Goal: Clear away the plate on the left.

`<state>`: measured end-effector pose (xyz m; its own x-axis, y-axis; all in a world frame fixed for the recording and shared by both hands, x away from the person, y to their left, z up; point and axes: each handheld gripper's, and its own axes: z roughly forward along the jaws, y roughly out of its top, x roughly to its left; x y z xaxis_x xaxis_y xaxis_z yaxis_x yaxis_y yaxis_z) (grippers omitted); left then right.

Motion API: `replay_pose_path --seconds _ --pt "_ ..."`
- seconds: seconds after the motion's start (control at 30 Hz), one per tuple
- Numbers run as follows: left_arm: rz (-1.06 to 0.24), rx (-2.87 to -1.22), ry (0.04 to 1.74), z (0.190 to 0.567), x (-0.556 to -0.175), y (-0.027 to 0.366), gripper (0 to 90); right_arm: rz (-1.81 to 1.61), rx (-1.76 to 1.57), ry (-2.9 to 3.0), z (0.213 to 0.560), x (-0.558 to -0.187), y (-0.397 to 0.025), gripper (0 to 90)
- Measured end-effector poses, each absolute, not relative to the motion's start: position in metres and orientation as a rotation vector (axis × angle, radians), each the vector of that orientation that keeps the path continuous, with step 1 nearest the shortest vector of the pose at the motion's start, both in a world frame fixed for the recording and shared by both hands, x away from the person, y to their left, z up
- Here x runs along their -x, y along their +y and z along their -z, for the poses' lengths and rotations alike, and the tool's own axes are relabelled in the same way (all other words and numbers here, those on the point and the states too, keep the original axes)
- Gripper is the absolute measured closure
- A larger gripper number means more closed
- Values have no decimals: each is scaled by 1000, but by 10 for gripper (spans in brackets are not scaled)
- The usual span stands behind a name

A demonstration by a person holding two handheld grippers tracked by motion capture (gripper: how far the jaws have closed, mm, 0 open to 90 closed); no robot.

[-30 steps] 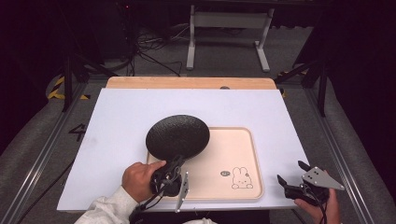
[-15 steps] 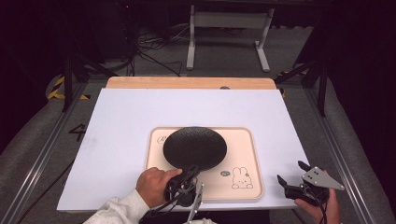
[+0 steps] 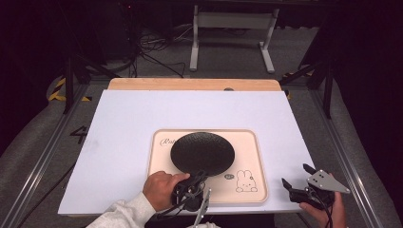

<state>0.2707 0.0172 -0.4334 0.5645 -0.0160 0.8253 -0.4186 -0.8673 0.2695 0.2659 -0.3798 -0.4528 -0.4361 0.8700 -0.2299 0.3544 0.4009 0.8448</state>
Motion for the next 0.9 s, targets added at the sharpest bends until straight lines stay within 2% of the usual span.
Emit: replay_pose_path --seconds 0.9 --pt "-1129 -2332 -384 439 -284 5 864 -963 -1045 1983 454 -267 -380 104"
